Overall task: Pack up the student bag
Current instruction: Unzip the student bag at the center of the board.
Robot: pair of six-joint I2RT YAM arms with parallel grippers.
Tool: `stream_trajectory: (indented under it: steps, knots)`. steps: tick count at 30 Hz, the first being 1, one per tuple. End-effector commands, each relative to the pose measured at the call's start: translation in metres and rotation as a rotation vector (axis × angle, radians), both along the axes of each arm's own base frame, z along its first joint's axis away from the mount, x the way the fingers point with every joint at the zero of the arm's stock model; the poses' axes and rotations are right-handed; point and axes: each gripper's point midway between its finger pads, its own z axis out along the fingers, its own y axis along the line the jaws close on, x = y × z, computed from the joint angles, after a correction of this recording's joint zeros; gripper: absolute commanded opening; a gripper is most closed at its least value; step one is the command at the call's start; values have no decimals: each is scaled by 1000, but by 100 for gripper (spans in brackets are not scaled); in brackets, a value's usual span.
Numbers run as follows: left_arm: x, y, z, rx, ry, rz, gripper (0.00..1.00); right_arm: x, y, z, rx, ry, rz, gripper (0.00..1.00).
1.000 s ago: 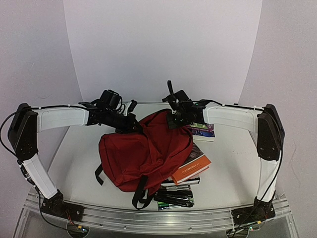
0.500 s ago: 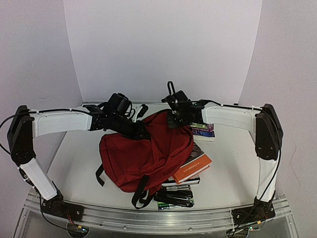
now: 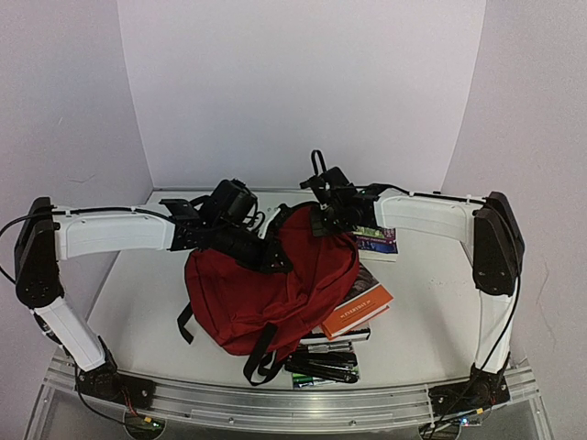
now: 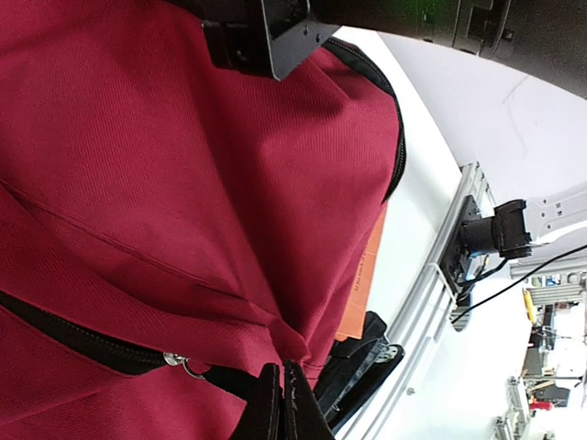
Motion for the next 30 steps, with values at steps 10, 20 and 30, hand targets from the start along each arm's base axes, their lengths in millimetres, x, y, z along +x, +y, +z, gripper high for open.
stream_trajectory:
  steps: [10, 20, 30]
  knots:
    - [10, 18, 12, -33, -29, 181, 0, -32, 25, 94, 267, -14, 179, 70]
    - [13, 29, 10, -83, -63, 248, 0, -90, 88, 77, 458, 182, 433, 82]
    - [11, 36, 9, -104, -79, 268, 0, -86, 118, 33, 463, 266, 459, 77]
